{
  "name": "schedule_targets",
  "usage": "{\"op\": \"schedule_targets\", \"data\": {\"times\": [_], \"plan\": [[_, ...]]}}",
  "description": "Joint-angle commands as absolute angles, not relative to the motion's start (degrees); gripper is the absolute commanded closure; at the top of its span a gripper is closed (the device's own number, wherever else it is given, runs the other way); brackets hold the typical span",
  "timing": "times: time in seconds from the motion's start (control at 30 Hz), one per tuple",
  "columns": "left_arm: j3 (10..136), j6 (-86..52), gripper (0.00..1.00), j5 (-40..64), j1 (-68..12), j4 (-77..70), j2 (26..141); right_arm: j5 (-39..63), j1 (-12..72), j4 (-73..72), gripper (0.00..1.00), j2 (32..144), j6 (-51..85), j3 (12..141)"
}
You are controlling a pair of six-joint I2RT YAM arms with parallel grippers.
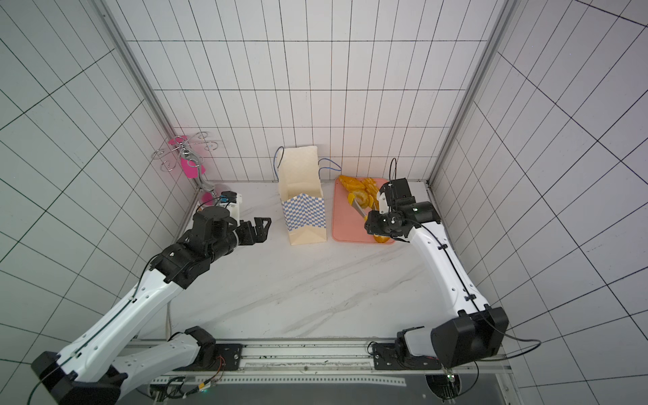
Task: Pack bread into a paper bag
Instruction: Pick up the fake bread from the plate, then place the fake bread in the paper bag.
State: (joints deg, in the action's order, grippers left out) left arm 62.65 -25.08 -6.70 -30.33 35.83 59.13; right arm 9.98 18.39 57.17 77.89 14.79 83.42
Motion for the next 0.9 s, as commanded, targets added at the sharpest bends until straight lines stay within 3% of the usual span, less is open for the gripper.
{"op": "schedule_targets", "data": {"times": [0.0, 0.4, 0.87], "plan": [[62.4, -25.5, 0.01, -6.2, -30.4, 35.9, 58.5, 9.2, 17.7, 57.6, 0.55, 77.8, 13.3, 91.4], [62.4, -25.4, 0.01, -6.0, -30.5, 35.8, 58.0, 11.7, 17.7, 59.5, 0.54, 80.8, 11.1, 108.4], [63.9, -24.7, 0.01, -7.1, -30.4, 36.6, 58.6, 30.1, 17.8, 60.2, 0.53, 88.5, 7.1, 122.1]]}}
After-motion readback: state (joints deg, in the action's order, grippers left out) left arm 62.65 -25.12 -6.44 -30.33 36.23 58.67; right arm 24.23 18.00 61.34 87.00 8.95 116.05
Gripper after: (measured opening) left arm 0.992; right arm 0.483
